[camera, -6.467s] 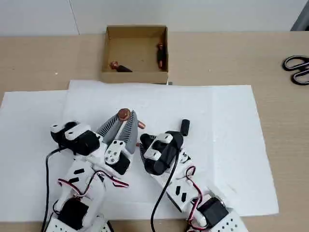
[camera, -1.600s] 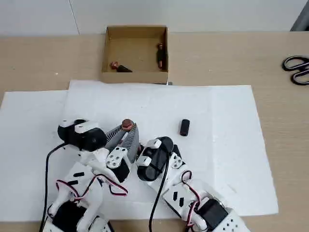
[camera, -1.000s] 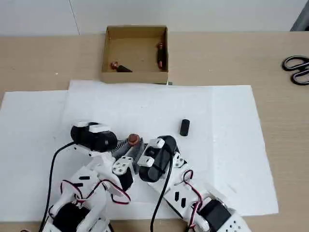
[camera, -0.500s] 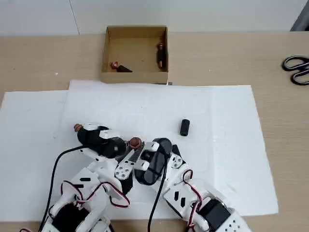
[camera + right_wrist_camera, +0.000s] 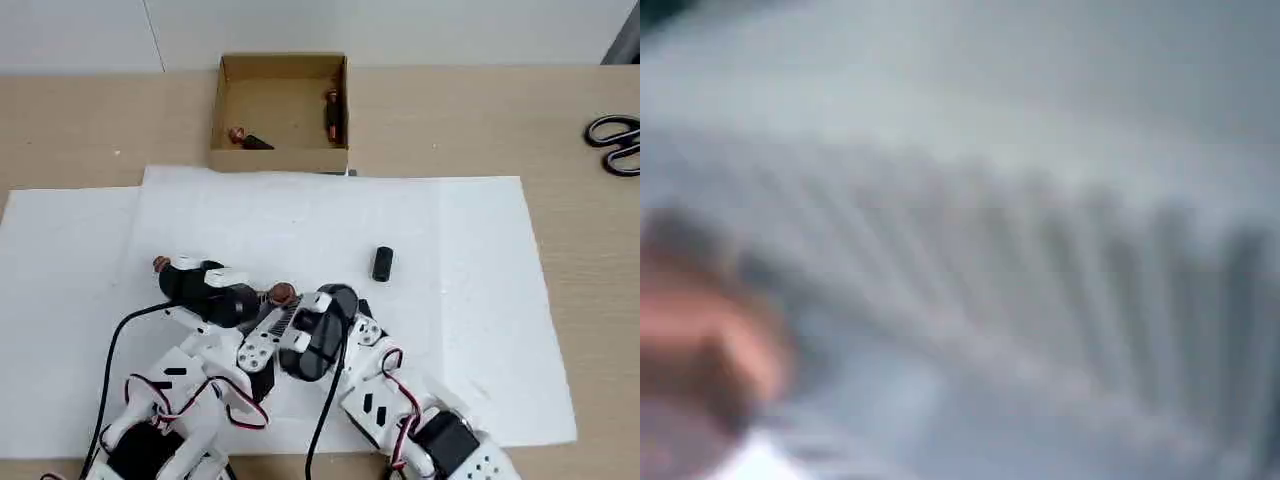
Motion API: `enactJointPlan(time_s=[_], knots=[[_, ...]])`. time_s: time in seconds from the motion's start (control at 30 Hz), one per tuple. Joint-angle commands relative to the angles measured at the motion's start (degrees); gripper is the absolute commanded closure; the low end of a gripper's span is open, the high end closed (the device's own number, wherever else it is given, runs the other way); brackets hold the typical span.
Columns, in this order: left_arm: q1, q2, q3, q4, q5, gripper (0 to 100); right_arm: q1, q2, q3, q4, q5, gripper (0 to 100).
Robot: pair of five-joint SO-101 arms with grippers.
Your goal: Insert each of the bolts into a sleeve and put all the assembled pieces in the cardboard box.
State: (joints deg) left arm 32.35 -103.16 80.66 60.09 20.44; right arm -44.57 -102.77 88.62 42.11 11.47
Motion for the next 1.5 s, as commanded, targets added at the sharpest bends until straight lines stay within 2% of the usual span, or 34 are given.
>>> enactJointPlan(time_s=[0.0,0.3,0.4,0.67,0.9,1.3,1.37,1.47], knots=[[0.53,0.79,1.54,1.67,-0.26,84,1.01,-1.19,-7.30,-2.15,0.44,99.6],[0.44,0.79,1.36,1.67,-0.26,83,1.01,-1.19,-7.12,-1.98,0.35,99.6],[0.00,0.79,1.54,1.76,-2.90,83,1.01,-1.19,-6.42,-1.98,0.35,99.6],[-10.11,0.79,1.54,4.31,-12.40,83,1.01,-1.19,-6.15,-1.98,0.35,99.6],[-10.64,0.62,-0.48,4.57,-11.69,83,1.01,-1.19,-4.13,-2.15,0.35,99.6],[-10.55,0.79,-11.03,4.75,-9.14,84,1.19,-1.19,1.14,-2.59,0.26,99.6],[-10.55,0.79,-12.18,4.57,-8.00,86,1.19,-1.19,1.58,-2.59,-0.35,99.6],[-10.99,0.53,-13.05,3.69,-5.63,99,1.27,-1.19,1.93,-2.59,-2.73,99.6]])
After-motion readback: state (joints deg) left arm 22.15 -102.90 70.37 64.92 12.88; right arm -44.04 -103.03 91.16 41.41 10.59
